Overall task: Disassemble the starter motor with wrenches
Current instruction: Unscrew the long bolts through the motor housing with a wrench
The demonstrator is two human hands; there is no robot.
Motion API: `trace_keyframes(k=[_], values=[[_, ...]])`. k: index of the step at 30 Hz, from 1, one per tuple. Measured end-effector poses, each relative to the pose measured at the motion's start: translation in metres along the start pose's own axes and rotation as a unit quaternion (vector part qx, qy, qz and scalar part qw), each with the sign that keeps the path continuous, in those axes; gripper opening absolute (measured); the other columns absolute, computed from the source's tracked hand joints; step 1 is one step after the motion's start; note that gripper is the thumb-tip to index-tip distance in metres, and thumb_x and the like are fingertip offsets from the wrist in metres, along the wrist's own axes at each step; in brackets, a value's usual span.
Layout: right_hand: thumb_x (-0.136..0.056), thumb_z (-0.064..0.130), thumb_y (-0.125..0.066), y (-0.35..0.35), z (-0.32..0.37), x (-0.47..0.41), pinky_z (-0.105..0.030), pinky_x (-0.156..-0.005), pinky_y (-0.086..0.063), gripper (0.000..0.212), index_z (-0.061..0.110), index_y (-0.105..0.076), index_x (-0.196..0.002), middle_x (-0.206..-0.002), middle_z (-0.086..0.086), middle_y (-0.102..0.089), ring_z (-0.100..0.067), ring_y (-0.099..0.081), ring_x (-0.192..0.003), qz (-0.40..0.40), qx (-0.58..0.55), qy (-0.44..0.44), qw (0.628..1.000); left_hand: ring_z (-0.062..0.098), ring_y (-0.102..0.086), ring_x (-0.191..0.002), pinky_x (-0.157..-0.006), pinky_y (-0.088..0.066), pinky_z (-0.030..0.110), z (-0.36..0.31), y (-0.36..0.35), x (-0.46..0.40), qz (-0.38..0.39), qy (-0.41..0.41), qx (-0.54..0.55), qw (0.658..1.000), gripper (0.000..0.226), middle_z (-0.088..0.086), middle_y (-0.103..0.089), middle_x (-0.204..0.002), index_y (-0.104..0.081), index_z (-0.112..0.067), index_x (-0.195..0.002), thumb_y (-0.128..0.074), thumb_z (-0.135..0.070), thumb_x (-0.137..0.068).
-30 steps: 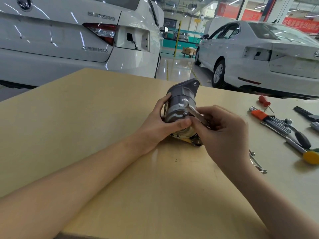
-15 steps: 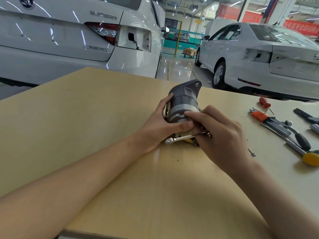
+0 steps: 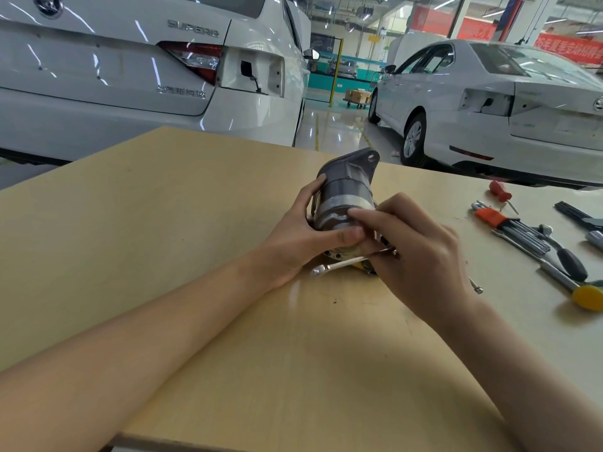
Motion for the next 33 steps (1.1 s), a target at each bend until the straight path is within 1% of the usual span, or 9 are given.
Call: trace_keyframes(k=[3,6,10,15,19,23,27,30,33], values=[[-0.083,0.006,-0.070,0.0008,-0.0036,-0.0006,-0.033,-0.042,-0.046,0.023,0.002,-0.071,-0.105,-0.079,-0.010,-0.059,-0.016,-0.050,-0.056,-0.011,-0.021,-0.047,0.999,0.018,-0.071,-0.096,-0.077,-0.056,0.025,-0.0037,-0.0018,0.0025,-0.001,0.000,0.004,1.000,0.139,0.009,-0.064,-0.119,-0.028,-0.032,-0.148,-0.099,-0.038,-0.028],[-0.087,0.017,-0.069,0.0010,-0.0061,-0.0018,-0.031,-0.042,-0.041,0.017,0.003,-0.072,-0.095,-0.078,-0.007,-0.057,-0.010,-0.042,-0.057,-0.025,-0.030,-0.078,0.996,0.020,-0.070,-0.100,-0.081,-0.056,0.027,-0.0063,-0.0044,0.0036,-0.007,0.000,0.004,1.000,0.150,0.010,-0.060,-0.124,-0.028,-0.034,-0.148,-0.096,-0.050,-0.016],[-0.079,0.003,-0.075,-0.0012,-0.0031,-0.0018,-0.034,-0.039,-0.043,0.009,0.002,-0.075,-0.088,-0.074,-0.012,-0.058,-0.023,-0.051,-0.051,-0.032,-0.009,-0.059,0.998,0.018,-0.070,-0.100,-0.080,-0.055,0.026,-0.0060,-0.0030,0.0046,-0.001,0.004,0.006,1.000,0.148,0.011,-0.060,-0.124,-0.027,-0.032,-0.148,-0.097,-0.048,-0.019],[-0.082,-0.001,-0.069,-0.0001,-0.0027,0.0007,-0.034,-0.038,-0.045,0.017,0.004,-0.075,-0.096,-0.073,-0.013,-0.058,-0.021,-0.052,-0.051,-0.010,-0.012,-0.007,1.000,0.012,-0.071,-0.089,-0.074,-0.055,0.021,-0.0034,-0.0019,0.0025,0.000,-0.003,-0.007,1.000,0.130,0.007,-0.066,-0.115,-0.026,-0.029,-0.150,-0.094,-0.021,-0.039],[-0.081,0.007,-0.073,0.0011,-0.0056,-0.0007,-0.031,-0.042,-0.043,0.018,0.005,-0.074,-0.100,-0.078,-0.008,-0.056,-0.014,-0.046,-0.056,-0.023,-0.027,-0.056,0.998,0.021,-0.070,-0.101,-0.081,-0.055,0.026,-0.0068,-0.0042,0.0047,0.007,0.005,0.011,1.000,0.147,0.012,-0.062,-0.124,-0.026,-0.032,-0.149,-0.098,-0.044,-0.022],[-0.081,0.012,-0.076,0.0002,-0.0046,-0.0032,-0.028,-0.042,-0.039,0.009,0.004,-0.075,-0.086,-0.073,-0.008,-0.056,-0.017,-0.046,-0.052,-0.045,-0.030,-0.084,0.995,0.022,-0.068,-0.104,-0.084,-0.056,0.026,-0.0072,-0.0056,0.0042,0.004,0.003,-0.003,1.000,0.139,0.013,-0.059,-0.127,-0.028,-0.030,-0.149,-0.099,-0.026,-0.030],[-0.077,-0.002,-0.074,-0.0013,-0.0012,-0.0010,-0.034,-0.038,-0.043,0.016,0.004,-0.076,-0.092,-0.073,-0.012,-0.058,-0.021,-0.050,-0.050,-0.023,-0.018,-0.042,0.999,0.018,-0.070,-0.097,-0.078,-0.055,0.024,-0.0075,-0.0036,0.0060,0.002,0.005,0.013,1.000,0.150,0.009,-0.064,-0.119,-0.026,-0.029,-0.151,-0.097,-0.043,-0.019],[-0.081,0.002,-0.071,0.0001,-0.0017,-0.0014,-0.034,-0.040,-0.045,0.017,0.005,-0.075,-0.098,-0.076,-0.011,-0.059,-0.019,-0.051,-0.052,-0.007,-0.033,-0.033,0.999,0.017,-0.071,-0.095,-0.078,-0.055,0.023,-0.0084,-0.0035,0.0057,-0.003,0.001,0.009,1.000,0.152,0.007,-0.067,-0.113,-0.026,-0.029,-0.151,-0.096,-0.047,-0.018],[-0.080,0.008,-0.075,0.0015,-0.0042,-0.0035,-0.031,-0.043,-0.043,0.020,0.005,-0.073,-0.099,-0.077,-0.003,-0.054,-0.015,-0.046,-0.055,-0.022,-0.036,-0.076,0.996,0.021,-0.070,-0.100,-0.081,-0.056,0.027,-0.0088,-0.0054,0.0057,0.004,0.007,0.008,1.000,0.150,0.009,-0.063,-0.119,-0.025,-0.031,-0.150,-0.097,-0.046,-0.020]])
Point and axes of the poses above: each hand's wrist, its own x-axis away from the middle knuckle, its own y-axis out of the back of the hand, z = x × y, the point moved 3 cm from there along -x, towards the middle knuckle
